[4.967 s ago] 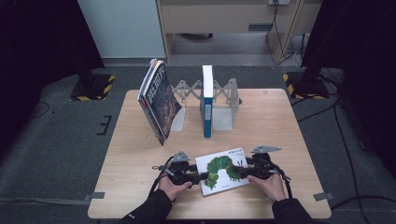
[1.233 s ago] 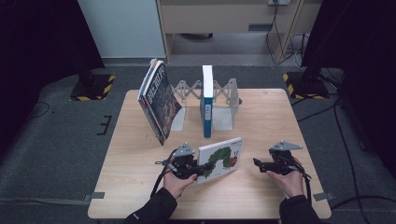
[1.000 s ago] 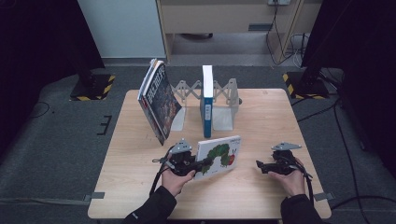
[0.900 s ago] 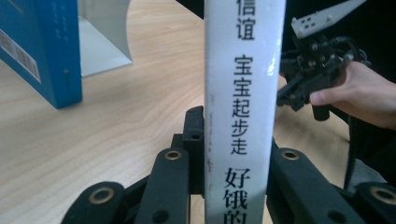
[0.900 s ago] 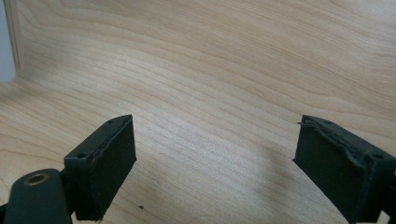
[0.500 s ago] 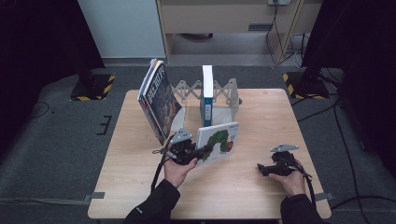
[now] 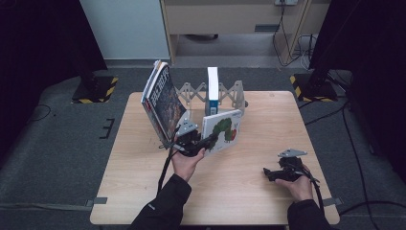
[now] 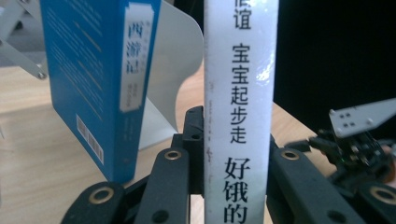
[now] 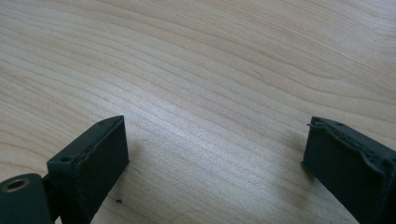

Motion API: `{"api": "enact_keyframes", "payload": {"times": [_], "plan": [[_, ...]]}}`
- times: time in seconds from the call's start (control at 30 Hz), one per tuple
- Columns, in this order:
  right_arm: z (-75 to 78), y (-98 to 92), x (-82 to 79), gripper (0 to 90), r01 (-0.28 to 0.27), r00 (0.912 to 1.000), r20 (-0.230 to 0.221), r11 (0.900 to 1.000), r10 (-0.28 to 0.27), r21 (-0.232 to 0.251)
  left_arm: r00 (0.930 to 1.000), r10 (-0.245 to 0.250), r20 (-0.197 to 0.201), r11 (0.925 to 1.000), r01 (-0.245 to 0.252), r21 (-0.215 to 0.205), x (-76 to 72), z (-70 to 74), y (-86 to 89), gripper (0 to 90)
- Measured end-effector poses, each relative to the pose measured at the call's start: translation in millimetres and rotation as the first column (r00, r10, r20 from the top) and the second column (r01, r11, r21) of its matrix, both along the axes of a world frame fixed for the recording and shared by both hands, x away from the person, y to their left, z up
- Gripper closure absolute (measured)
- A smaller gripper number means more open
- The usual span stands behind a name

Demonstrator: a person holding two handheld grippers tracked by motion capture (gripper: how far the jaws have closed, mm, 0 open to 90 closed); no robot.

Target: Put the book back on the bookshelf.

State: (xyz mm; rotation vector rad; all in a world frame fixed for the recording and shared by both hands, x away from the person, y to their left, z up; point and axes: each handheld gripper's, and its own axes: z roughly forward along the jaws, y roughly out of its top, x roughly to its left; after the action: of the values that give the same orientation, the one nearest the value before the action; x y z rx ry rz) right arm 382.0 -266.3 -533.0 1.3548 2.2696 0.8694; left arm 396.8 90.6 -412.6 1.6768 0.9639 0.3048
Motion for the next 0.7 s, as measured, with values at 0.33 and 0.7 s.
{"api": "enact_keyframes", "payload": {"times": [0.33, 0.7], "plan": [[-4.1, -0.3, -1.5, 4.2, -0.001, 0.9993, 0.037, 1.000, 0.001, 0.018, 0.9978, 0.059, 0.028, 0.9982, -0.059, -0.012, 13.7, 0.8, -6.8, 74.3], [-6.0, -0.3, -2.3, 3.7, -0.002, 0.9984, 0.056, 1.000, 0.001, 0.028, 0.9940, 0.101, 0.042, 0.9948, -0.101, -0.005, 26.4, -3.4, -20.8, 74.3]]}}
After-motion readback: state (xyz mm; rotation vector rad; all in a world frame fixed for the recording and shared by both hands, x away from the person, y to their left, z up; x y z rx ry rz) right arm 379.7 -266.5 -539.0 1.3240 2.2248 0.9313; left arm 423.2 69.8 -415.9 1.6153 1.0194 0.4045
